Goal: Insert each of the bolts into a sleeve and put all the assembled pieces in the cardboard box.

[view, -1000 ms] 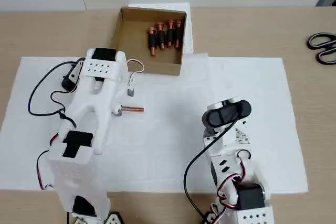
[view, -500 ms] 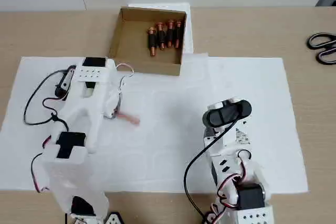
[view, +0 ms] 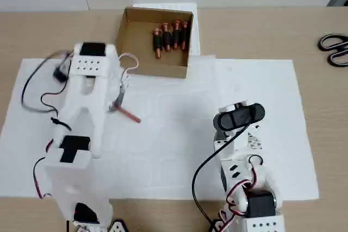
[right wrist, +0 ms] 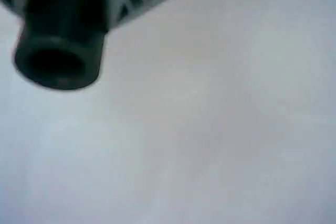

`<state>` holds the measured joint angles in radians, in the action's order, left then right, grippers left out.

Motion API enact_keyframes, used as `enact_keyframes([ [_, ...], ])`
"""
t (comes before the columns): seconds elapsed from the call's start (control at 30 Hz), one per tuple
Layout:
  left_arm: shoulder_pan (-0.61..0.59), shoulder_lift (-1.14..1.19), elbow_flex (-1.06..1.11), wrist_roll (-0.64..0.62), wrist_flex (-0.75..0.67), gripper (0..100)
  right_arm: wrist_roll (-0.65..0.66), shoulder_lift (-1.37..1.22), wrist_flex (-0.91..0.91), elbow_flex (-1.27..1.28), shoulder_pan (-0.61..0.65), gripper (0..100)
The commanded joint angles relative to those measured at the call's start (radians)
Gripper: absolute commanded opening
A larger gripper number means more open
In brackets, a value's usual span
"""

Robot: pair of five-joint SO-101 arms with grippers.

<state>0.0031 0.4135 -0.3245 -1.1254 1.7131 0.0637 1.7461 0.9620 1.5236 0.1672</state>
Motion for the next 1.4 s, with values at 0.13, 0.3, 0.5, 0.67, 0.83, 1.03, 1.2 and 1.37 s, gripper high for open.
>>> enact_keyframes([
  [0.13, 0.012, -0.238, -0.085, 0.311, 0.041, 1, 0.008, 0.007, 0.035, -0.094, 0.093, 0.6],
  [0.3, 0.114, -0.45, -0.053, 0.54, 0.04, 1, 0.0, 0.041, 0.036, -0.143, 0.13, 0.6],
  [0.5, 0.293, -0.769, 0.174, 0.652, 0.008, 1, 0.002, 0.068, -0.101, -0.209, 0.13, 0.6],
  [0.67, 0.27, -1.137, 0.378, 0.717, -0.198, 1, 0.0, 0.07, -0.139, -0.204, 0.13, 0.6],
  [0.83, 0.278, -1.502, 0.751, 0.789, -0.655, 1, 0.002, 0.07, -0.22, -0.101, 0.162, 0.6],
  [1.03, 0.284, -1.826, 1.237, 0.816, -1.157, 1, 0.006, 0.07, -0.438, 0.029, 0.217, 0.6],
  [1.2, 0.393, -1.889, 1.31, 0.819, -1.185, 1, 0.005, 0.07, -0.76, 0.138, 0.22, 0.5],
  [1.37, 0.485, -1.855, 1.257, 0.819, -1.123, 1, 0.008, 0.067, -0.846, 0.158, 0.222, 0.5],
])
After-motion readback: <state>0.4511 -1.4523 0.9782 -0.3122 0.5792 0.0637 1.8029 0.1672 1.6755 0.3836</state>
